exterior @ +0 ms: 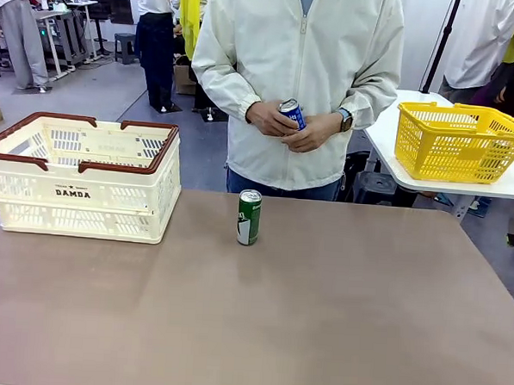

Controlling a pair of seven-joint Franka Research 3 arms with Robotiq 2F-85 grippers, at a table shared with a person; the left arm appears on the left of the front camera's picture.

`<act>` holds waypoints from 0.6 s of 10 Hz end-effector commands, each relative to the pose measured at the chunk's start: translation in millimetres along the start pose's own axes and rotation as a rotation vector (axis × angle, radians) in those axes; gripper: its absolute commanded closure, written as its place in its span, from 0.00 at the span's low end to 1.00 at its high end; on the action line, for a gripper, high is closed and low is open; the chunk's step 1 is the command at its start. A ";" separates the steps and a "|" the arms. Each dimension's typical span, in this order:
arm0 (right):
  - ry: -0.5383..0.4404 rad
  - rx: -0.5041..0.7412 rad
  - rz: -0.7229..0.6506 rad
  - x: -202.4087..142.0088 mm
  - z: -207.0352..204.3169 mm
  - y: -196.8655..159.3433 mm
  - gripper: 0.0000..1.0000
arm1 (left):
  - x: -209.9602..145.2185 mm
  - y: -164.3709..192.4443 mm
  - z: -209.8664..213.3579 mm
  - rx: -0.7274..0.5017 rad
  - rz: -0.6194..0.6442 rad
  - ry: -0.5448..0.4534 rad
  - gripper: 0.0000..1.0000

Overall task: Place the drinks into the Shopping basket.
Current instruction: Pick up one drink and place it into the Shopping basket.

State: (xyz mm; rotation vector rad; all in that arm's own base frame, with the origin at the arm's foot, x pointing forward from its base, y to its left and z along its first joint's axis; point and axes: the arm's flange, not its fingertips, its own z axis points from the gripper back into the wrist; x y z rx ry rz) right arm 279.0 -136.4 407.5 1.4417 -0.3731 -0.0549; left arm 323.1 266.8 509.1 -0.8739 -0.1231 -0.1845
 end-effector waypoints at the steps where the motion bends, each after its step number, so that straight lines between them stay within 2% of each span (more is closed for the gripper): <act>1: 0.013 -0.001 0.018 -1.9 2.4 1.4 0.00 | 12.5 -31.4 -9.7 0.000 0.032 0.009 0.00; 2: 0.013 -0.001 0.018 -1.9 2.4 1.4 0.00 | 13.0 -84.8 -21.7 0.019 0.051 -0.039 0.00; 3: 0.013 -0.001 0.018 -1.9 2.4 1.4 0.00 | 15.7 -153.6 -44.6 0.099 0.039 -0.116 0.00; 4: 0.013 -0.001 0.018 -1.9 2.4 1.4 0.00 | 25.3 -212.2 -81.4 0.078 0.101 -0.159 0.00; 5: 0.013 -0.001 0.018 -1.9 2.4 1.4 0.00 | 33.3 -255.3 -127.6 0.124 0.086 -0.093 0.00; 6: 0.013 -0.001 0.018 -1.9 2.4 1.4 0.00 | 42.9 -288.9 -178.9 0.186 0.113 -0.111 0.00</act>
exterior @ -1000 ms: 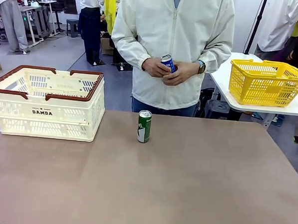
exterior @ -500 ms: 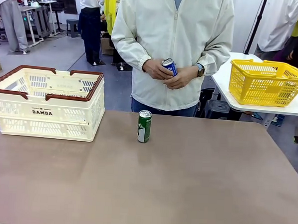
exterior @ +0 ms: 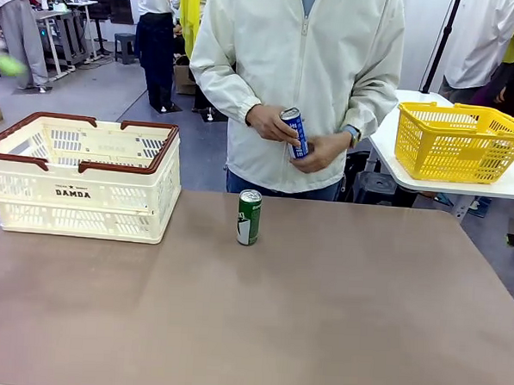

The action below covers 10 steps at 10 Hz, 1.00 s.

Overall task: Place the drinks into the Shopping basket.
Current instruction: Pick up one drink and place it into the Shopping basket.

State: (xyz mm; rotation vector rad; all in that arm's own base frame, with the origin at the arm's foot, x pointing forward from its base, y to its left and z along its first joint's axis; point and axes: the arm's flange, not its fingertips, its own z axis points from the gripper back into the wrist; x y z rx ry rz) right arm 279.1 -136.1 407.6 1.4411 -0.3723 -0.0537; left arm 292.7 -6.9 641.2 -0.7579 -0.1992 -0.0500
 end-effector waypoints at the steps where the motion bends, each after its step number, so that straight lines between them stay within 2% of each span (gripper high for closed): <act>1: 0.012 -0.001 0.018 -1.9 2.8 1.2 0.00 | 12.2 -56.2 -108.9 0.096 0.015 -0.005 0.00; 2: 0.012 -0.001 0.018 -1.9 2.8 1.2 0.00 | 10.2 -76.5 -153.6 0.164 -0.006 0.001 0.00; 3: 0.012 -0.001 0.018 -1.9 2.8 1.2 0.00 | 11.1 -84.4 -180.9 0.185 -0.018 0.050 0.00; 4: 0.012 -0.001 0.018 -1.9 2.8 1.2 0.00 | 12.6 -81.7 -179.2 0.122 -0.020 0.127 0.00; 5: 0.012 -0.001 0.018 -1.9 2.8 1.2 0.00 | -15.3 -96.2 -170.8 0.165 -0.029 0.013 0.00; 6: 0.012 -0.001 0.018 -1.9 2.8 1.2 0.00 | -15.3 -96.2 -170.8 0.165 -0.029 0.013 0.00; 7: 0.012 -0.001 0.018 -1.9 2.8 1.2 0.00 | -6.5 -96.7 -207.1 0.167 -0.044 0.071 0.00; 8: 0.012 -0.001 0.018 -1.9 2.8 1.2 0.00 | 19.6 -69.9 -198.2 0.126 -0.035 0.154 0.00; 9: 0.012 -0.001 0.018 -1.9 2.8 1.2 0.00 | 32.5 -26.9 -143.9 0.009 0.032 0.178 0.00; 10: 0.012 -0.001 0.018 -1.9 2.8 1.2 0.00 | 36.8 33.1 -63.2 -0.127 0.126 0.170 0.00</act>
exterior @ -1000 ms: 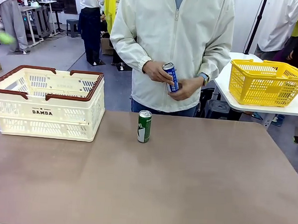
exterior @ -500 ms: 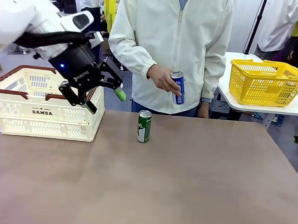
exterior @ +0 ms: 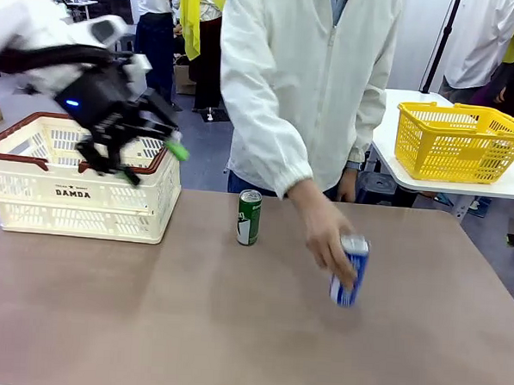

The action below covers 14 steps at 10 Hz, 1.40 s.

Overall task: Place the drinks into the Shopping basket.
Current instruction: Pick up one drink and place it into the Shopping basket.

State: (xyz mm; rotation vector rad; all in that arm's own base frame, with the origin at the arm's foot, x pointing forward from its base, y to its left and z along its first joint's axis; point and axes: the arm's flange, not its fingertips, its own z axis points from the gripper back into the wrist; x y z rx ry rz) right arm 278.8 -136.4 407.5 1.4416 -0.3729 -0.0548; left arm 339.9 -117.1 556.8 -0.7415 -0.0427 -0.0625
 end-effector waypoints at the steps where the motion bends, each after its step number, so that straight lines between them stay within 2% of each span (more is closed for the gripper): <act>1: 0.013 -0.001 0.018 -1.7 2.4 1.4 0.00 | -13.8 103.4 136.4 -0.223 0.141 -0.009 0.00; 2: 0.013 -0.001 0.018 -1.7 2.4 1.4 0.00 | -33.3 144.6 167.5 -0.284 0.218 -0.059 0.00; 4: 0.013 -0.001 0.018 -1.7 2.4 1.4 0.00 | -83.9 193.9 175.8 -0.372 0.275 -0.104 0.00; 5: 0.013 -0.001 0.018 -1.7 2.4 1.4 0.00 | -99.1 210.5 175.7 -0.428 0.272 -0.099 0.00; 7: 0.013 -0.001 0.018 -1.7 2.4 1.4 0.00 | -109.1 215.5 173.8 -0.417 0.278 -0.068 0.00; 9: 0.013 -0.001 0.018 -1.7 2.4 1.4 0.00 | -96.0 167.2 161.3 -0.313 0.273 -0.086 0.00; 10: 0.013 -0.001 0.018 -1.7 2.4 1.4 0.00 | -82.4 120.8 138.4 -0.212 0.242 -0.090 0.00; 12: 0.013 -0.001 0.018 -1.7 2.4 1.4 0.00 | -46.5 17.5 61.4 0.045 0.165 -0.064 0.00; 14: 0.013 -0.001 0.018 -1.7 2.4 1.4 0.00 | -17.8 -57.2 -12.8 0.226 0.113 -0.045 0.00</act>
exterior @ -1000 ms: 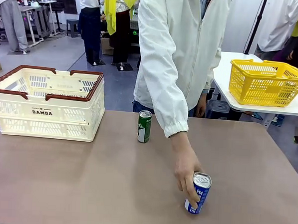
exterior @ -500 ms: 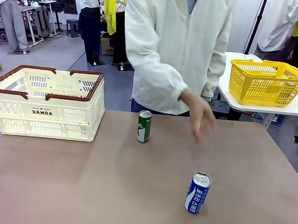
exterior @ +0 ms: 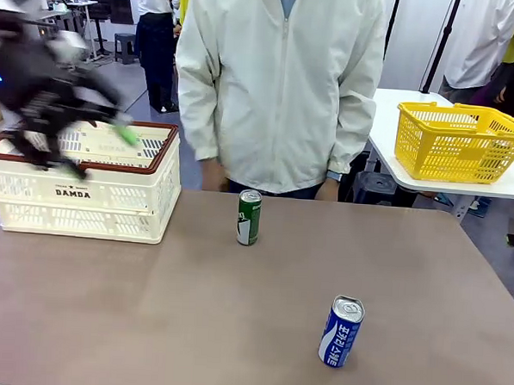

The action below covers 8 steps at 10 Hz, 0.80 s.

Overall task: Place the drinks into the Shopping basket.
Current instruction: Pick up one drink and place it into the Shopping basket.

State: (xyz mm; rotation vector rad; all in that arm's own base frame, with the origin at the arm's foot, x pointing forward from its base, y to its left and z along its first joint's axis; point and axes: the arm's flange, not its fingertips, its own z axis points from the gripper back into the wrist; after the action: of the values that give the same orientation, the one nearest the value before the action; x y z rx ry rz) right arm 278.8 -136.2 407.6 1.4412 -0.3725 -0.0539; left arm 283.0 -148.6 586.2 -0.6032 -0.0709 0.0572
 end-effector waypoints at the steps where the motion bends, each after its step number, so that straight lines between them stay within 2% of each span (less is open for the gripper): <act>1: 0.012 -0.001 0.018 -1.7 2.5 1.2 0.00 | 42.1 -51.2 -44.1 0.166 -0.010 0.010 0.00; 2: 0.012 -0.001 0.018 -1.7 2.5 1.2 0.00 | 53.4 -80.1 -75.0 0.219 -0.042 0.035 0.00; 4: 0.012 -0.001 0.018 -1.7 2.5 1.2 0.00 | 81.7 -124.6 -152.2 0.319 -0.076 -0.052 0.00; 5: 0.012 -0.001 0.018 -1.7 2.5 1.2 0.00 | 93.9 -134.4 -186.7 0.362 -0.114 -0.106 0.00; 6: 0.012 -0.001 0.018 -1.7 2.5 1.2 0.00 | 110.3 -136.3 -216.4 0.387 -0.147 -0.120 0.00; 7: 0.012 -0.001 0.018 -1.7 2.5 1.2 0.00 | 132.1 -132.9 -242.6 0.374 -0.180 -0.087 0.00; 8: 0.012 -0.001 0.018 -1.7 2.5 1.2 0.00 | 149.5 -129.7 -256.5 0.413 -0.174 -0.096 0.00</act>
State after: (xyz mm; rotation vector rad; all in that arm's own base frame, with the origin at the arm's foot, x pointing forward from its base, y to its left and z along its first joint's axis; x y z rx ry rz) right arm 278.7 -136.3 407.6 1.4413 -0.3726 -0.0540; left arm 428.8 -372.8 449.0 -0.2099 -0.2065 -0.0970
